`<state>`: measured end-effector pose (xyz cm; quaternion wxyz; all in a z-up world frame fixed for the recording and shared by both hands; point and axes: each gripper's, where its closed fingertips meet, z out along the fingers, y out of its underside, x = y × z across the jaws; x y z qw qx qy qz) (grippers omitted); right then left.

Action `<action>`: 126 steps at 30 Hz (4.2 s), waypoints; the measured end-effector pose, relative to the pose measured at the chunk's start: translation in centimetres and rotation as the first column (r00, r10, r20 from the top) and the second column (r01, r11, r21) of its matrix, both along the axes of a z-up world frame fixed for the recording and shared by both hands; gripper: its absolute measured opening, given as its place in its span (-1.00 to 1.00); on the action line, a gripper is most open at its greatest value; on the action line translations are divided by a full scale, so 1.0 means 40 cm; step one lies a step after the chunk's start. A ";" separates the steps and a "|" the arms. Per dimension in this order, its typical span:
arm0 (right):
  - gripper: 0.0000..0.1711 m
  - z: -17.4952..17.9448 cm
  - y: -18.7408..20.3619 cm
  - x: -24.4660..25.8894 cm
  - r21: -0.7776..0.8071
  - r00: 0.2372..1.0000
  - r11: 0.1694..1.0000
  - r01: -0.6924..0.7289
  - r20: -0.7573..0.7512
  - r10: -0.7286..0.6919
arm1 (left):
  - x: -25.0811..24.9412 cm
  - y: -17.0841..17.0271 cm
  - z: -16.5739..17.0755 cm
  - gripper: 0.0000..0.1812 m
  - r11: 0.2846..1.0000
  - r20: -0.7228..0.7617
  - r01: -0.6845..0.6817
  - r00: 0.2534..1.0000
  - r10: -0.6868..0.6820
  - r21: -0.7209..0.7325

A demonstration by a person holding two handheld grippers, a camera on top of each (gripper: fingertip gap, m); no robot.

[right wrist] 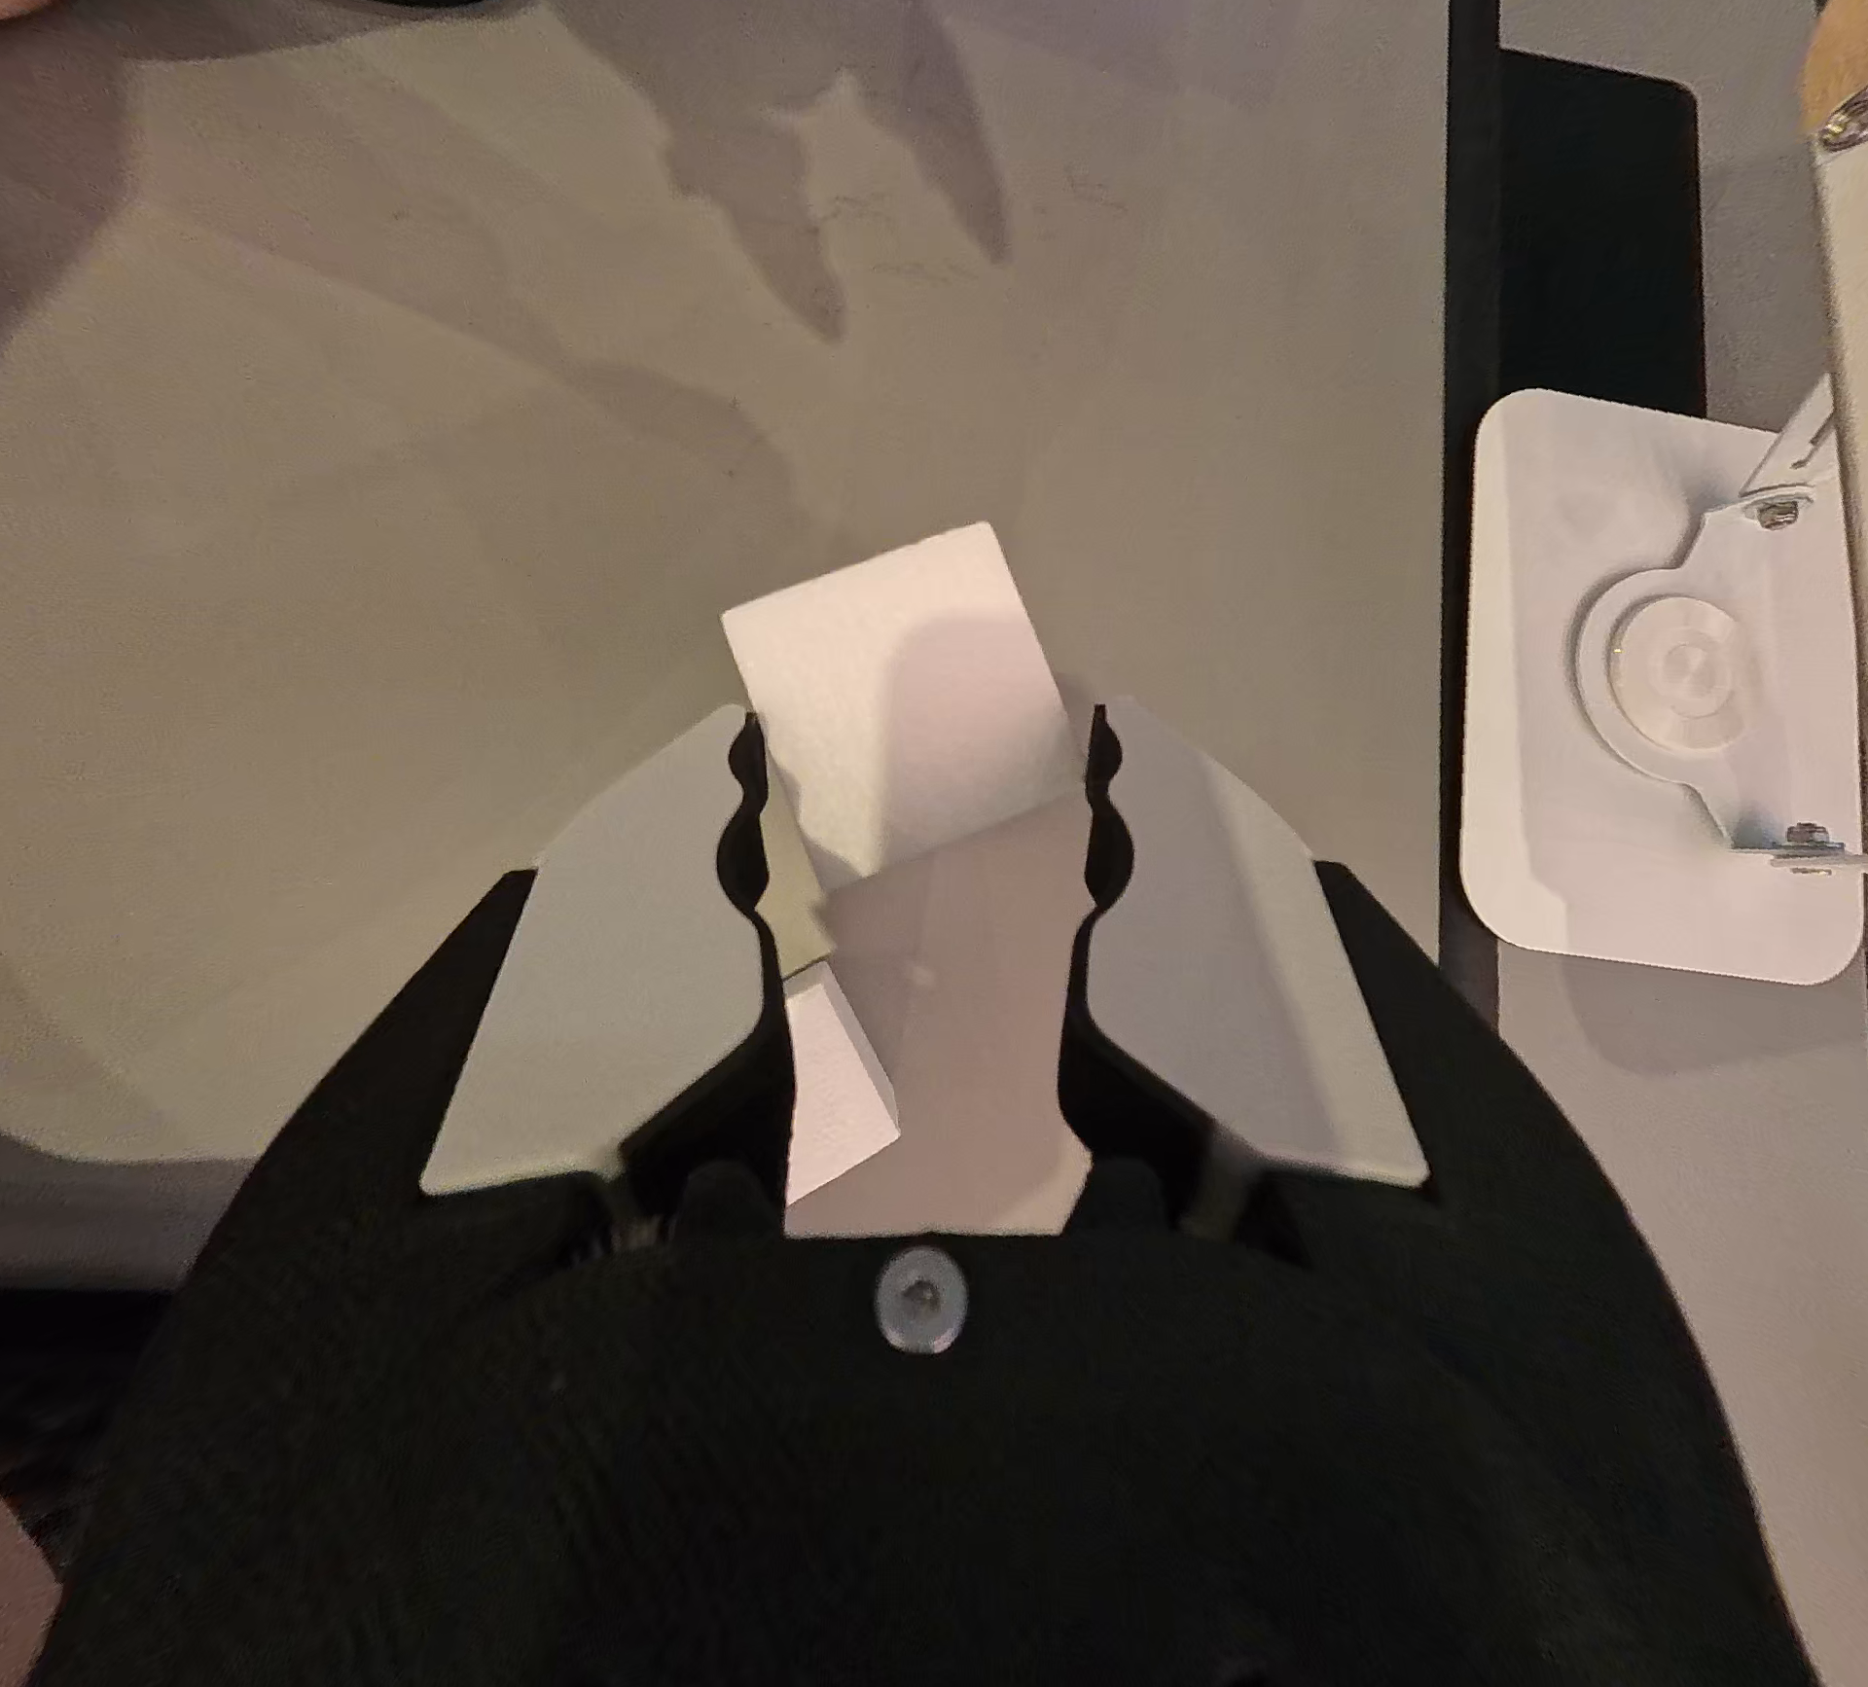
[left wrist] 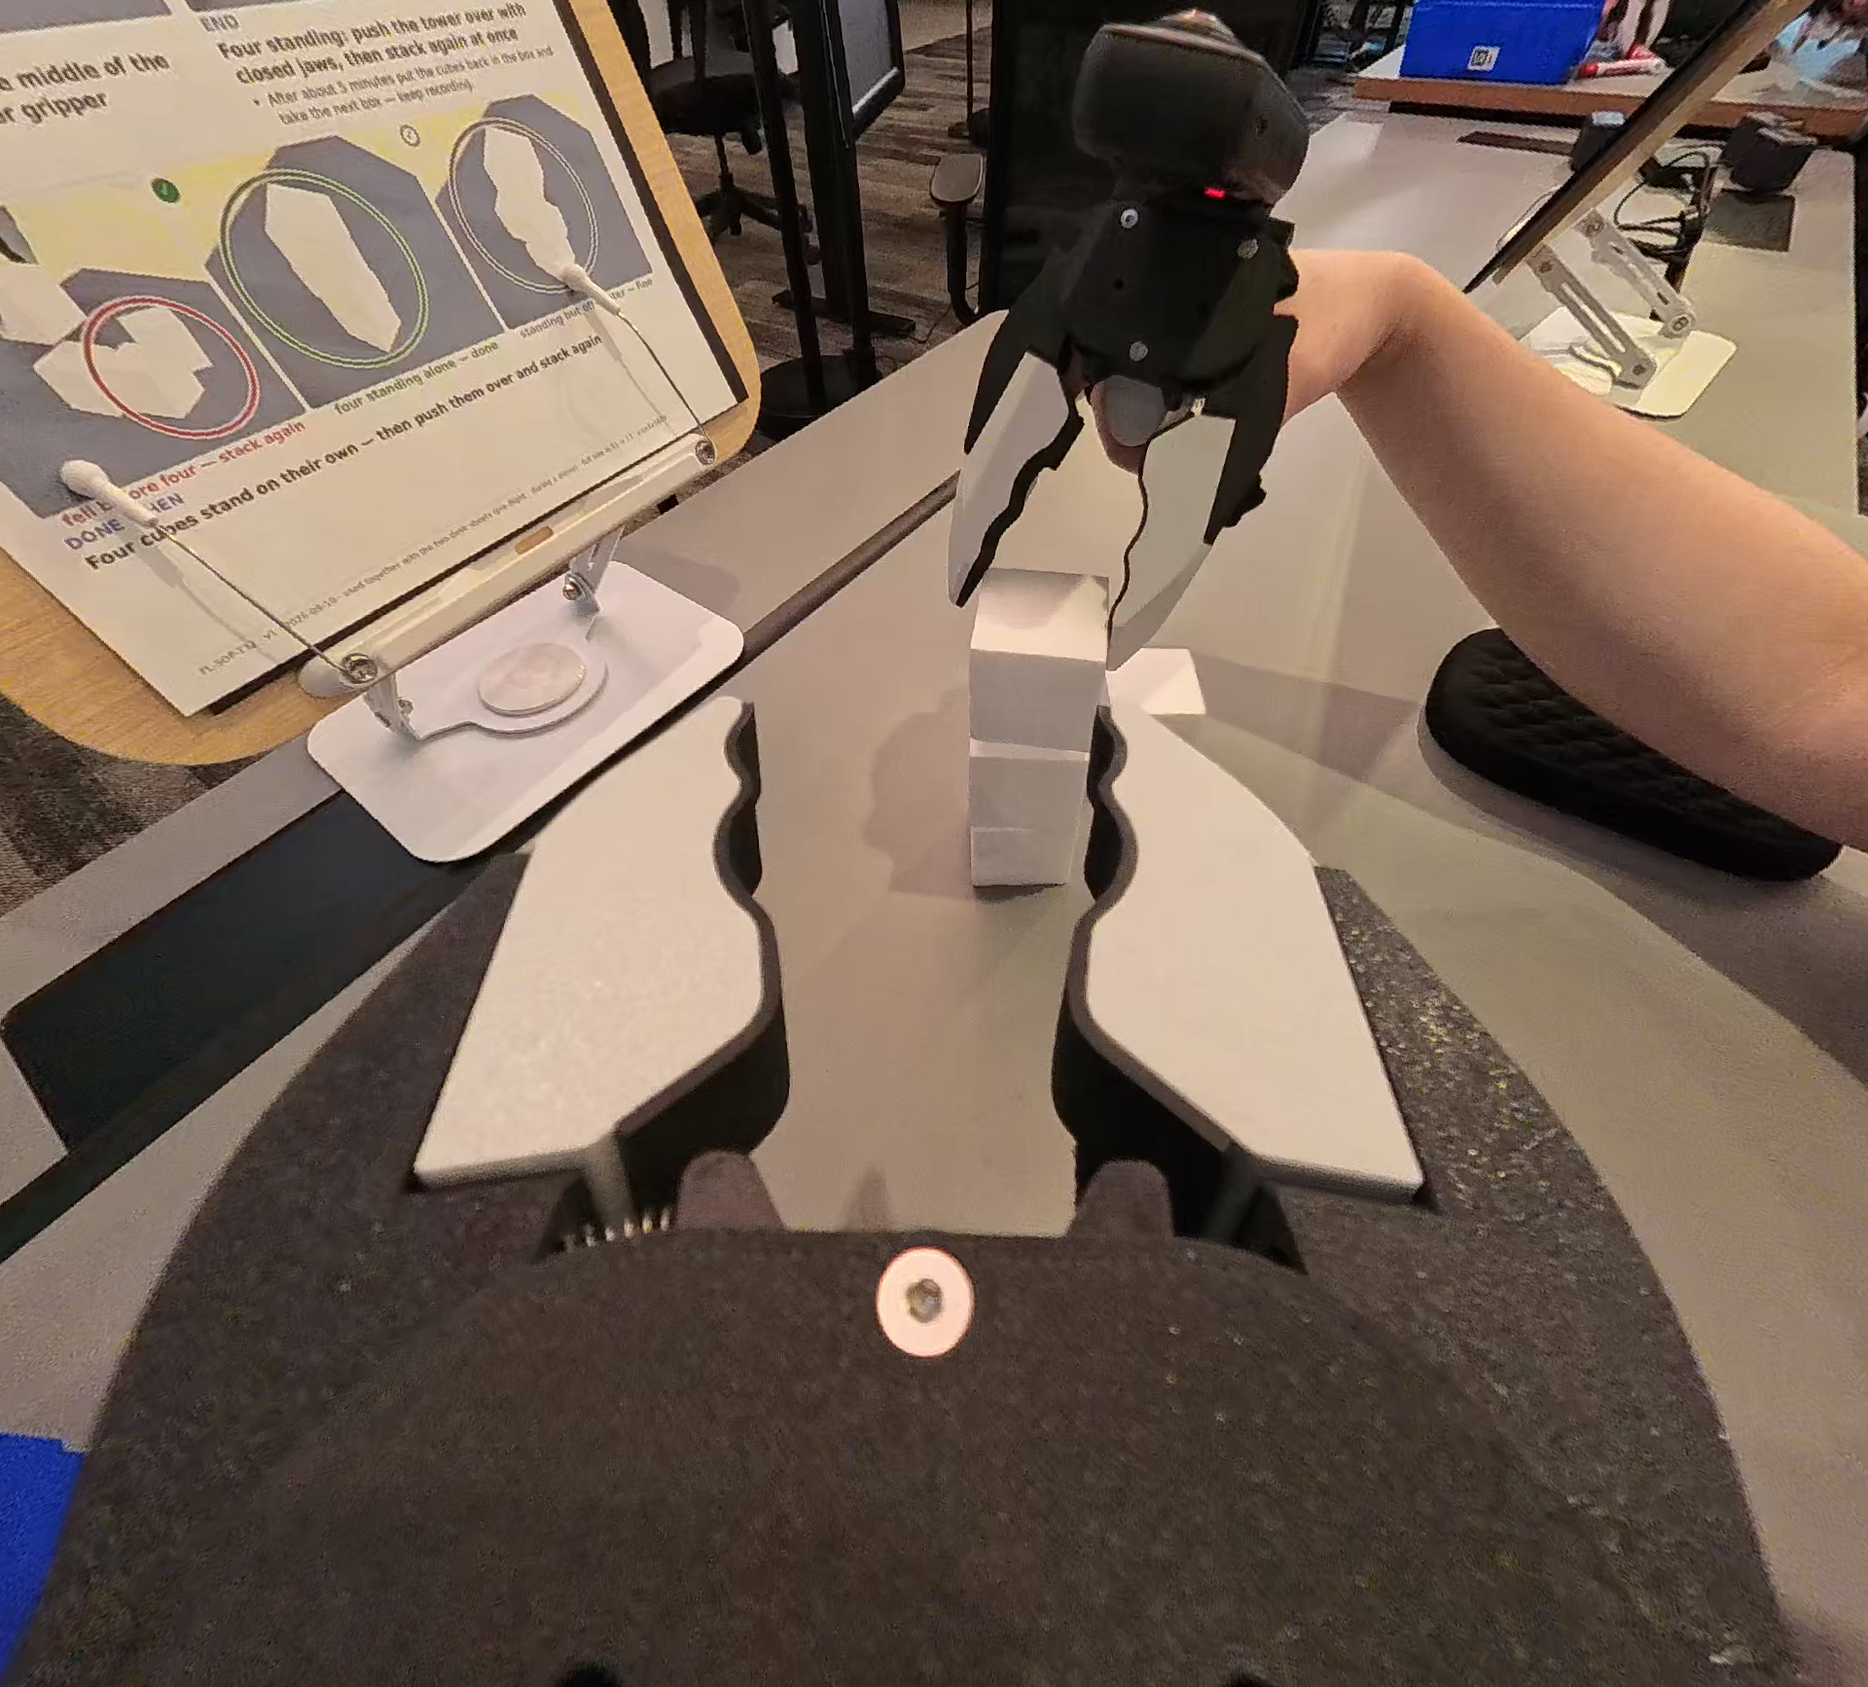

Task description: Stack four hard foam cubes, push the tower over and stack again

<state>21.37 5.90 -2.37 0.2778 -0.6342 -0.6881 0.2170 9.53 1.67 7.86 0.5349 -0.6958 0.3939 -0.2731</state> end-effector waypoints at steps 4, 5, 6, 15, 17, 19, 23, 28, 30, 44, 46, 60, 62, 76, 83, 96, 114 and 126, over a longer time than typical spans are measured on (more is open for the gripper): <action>-0.26 -0.018 0.015 -0.002 0.010 1.000 1.000 0.023 0.001 -0.023 | 0.009 0.001 -0.011 -0.31 1.000 -0.021 0.003 1.000 -0.003 -0.008; -0.25 -0.017 0.014 -0.004 0.006 1.000 1.000 0.025 -0.013 -0.025 | 0.011 0.000 -0.014 -0.31 1.000 -0.028 0.006 1.000 -0.007 -0.010; -0.24 -0.016 0.010 -0.005 -0.004 0.999 1.000 0.023 -0.024 -0.023 | 0.012 -0.001 -0.018 -0.31 1.000 -0.035 0.008 0.999 -0.008 -0.011; -0.05 0.004 -0.005 0.047 0.036 0.975 0.993 0.112 -0.197 -0.103 | 0.009 0.002 -0.022 -0.30 1.000 -0.035 0.007 0.999 -0.008 -0.028; -0.17 -0.005 -0.015 0.060 0.011 0.962 0.990 0.137 -0.238 -0.131 | 0.007 0.003 -0.020 -0.30 0.999 -0.024 0.004 1.000 -0.005 -0.035; -0.31 -0.017 -0.020 0.068 0.029 0.955 0.987 0.155 -0.261 -0.142 | 0.009 -0.001 -0.017 -0.30 0.999 -0.014 0.012 1.000 -0.013 -0.043; -0.50 -0.004 -0.028 0.092 0.070 0.948 0.976 0.207 -0.259 -0.183 | 0.012 -0.012 -0.016 -0.30 0.999 -0.034 0.018 0.999 -0.019 -0.029; -0.74 0.028 -0.018 0.090 0.096 0.923 0.950 0.299 -0.282 -0.262 | 0.022 -0.024 -0.010 -0.31 0.999 -0.025 0.033 0.999 -0.034 -0.027; -0.74 0.014 -0.022 0.089 0.097 0.931 0.951 0.294 -0.255 -0.262 | 0.026 -0.028 -0.016 -0.31 0.999 -0.036 0.037 0.999 -0.039 -0.032; -0.72 -0.020 -0.017 0.073 0.094 0.948 0.967 0.237 -0.242 -0.208 | 0.049 -0.012 -0.071 -0.31 0.996 -0.120 0.034 0.992 -0.043 -0.079; -0.56 -0.021 -0.024 0.099 0.093 0.948 0.969 0.230 -0.245 -0.202 | 0.054 -0.011 -0.082 -0.31 0.996 -0.137 0.036 0.990 -0.047 -0.085; -0.15 -0.142 -0.040 0.231 -0.296 0.735 0.675 0.676 0.210 -0.645 | 0.054 -0.004 -0.094 -0.31 0.999 -0.212 -0.007 0.977 -0.003 -0.049; -0.11 -0.177 -0.036 0.250 -0.259 0.653 0.599 0.758 0.307 -0.693 | 0.045 -0.002 -0.089 -0.31 0.999 -0.207 -0.018 0.978 0.008 -0.046; -0.29 -0.272 -0.062 0.296 -0.152 0.451 0.445 0.882 0.543 -0.708 | 0.017 0.008 -0.073 -0.32 0.998 -0.182 -0.053 0.982 0.045 -0.038; -0.35 -0.270 -0.070 0.353 -0.158 0.456 0.457 0.875 0.581 -0.674 | 0.005 0.021 -0.080 -0.33 0.996 -0.180 -0.070 0.982 0.059 -0.051; -0.35 0.017 -0.042 0.332 -0.499 0.700 0.615 0.611 -0.022 -0.713 | -0.010 0.021 -0.066 -0.35 0.998 -0.148 -0.057 0.988 0.050 -0.040; -0.35 0.228 -0.053 0.038 -0.051 0.351 0.615 0.787 -0.783 -0.514 | -0.050 0.021 -0.018 -0.40 0.994 -0.060 -0.104 0.993 0.101 -0.035; -0.36 0.133 -0.034 0.020 -0.070 0.288 0.560 0.825 -0.801 -0.525 | -0.059 0.019 -0.017 -0.40 0.993 -0.069 -0.111 0.992 0.109 -0.031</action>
